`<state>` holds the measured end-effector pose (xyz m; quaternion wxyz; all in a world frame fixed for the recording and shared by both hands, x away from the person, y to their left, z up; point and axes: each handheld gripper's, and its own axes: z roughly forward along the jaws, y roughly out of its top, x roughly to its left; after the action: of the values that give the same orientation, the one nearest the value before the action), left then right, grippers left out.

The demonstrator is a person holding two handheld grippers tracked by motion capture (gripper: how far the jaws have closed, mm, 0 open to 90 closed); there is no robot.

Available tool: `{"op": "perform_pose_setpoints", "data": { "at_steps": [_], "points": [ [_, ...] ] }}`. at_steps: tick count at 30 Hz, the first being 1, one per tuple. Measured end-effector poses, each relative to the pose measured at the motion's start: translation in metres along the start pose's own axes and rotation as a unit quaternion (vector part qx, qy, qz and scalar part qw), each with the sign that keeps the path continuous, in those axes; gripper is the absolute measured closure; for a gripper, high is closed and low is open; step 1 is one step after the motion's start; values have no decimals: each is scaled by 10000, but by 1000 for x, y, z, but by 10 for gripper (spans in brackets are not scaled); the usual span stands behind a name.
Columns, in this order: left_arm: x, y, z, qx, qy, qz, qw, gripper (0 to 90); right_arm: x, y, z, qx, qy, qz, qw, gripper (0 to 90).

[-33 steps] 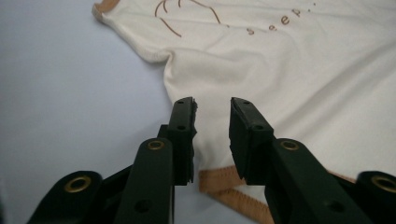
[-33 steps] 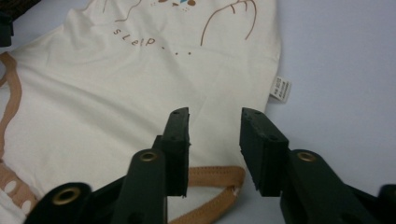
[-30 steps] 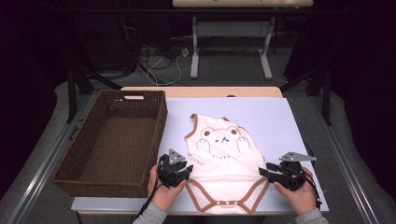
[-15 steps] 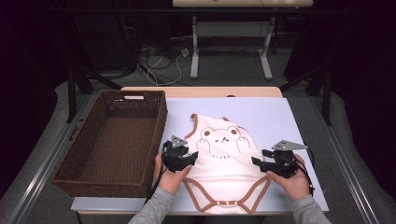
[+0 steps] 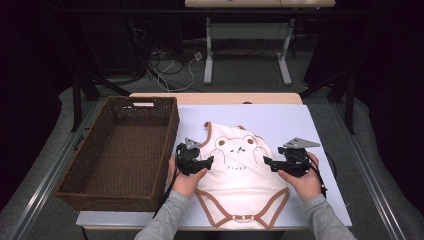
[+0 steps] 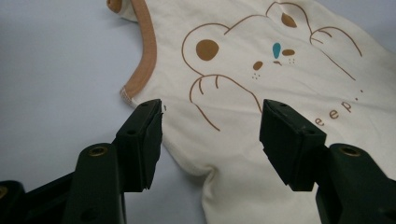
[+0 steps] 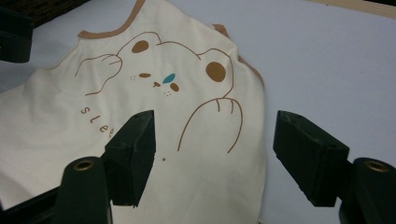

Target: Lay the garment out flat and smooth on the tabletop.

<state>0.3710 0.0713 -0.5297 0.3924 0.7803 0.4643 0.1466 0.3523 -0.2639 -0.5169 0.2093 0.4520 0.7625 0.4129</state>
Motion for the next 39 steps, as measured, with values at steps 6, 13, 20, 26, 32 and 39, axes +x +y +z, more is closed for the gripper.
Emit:
{"op": "perform_pose_setpoints", "data": {
  "at_steps": [6, 13, 20, 26, 32, 39],
  "points": [
    [3, 8, 3, -270, -71, -117, 9995, 386, -3, 11, 11, 46, -65, -178, 9998, 317],
    [9, 17, 3, -320, -24, -324, 9990, 338, -7, 29, 20, 23, -228, -108, 9997, 265],
    [14, 27, 6, -425, 77, -256, 9987, 347, -10, 45, 30, -28, -393, -71, 9992, 266],
    [19, 36, 11, -428, 129, -484, 9978, 344, -17, 57, 36, -98, -335, 68, 9994, 293],
    [25, 37, 22, -424, 262, -497, 9975, 333, -26, 58, 40, -167, -262, 189, 9993, 342],
    [28, 33, 38, -131, 393, -539, 9977, 363, -30, 47, 52, -8, -189, 40, 9998, 502]
  ]
}}
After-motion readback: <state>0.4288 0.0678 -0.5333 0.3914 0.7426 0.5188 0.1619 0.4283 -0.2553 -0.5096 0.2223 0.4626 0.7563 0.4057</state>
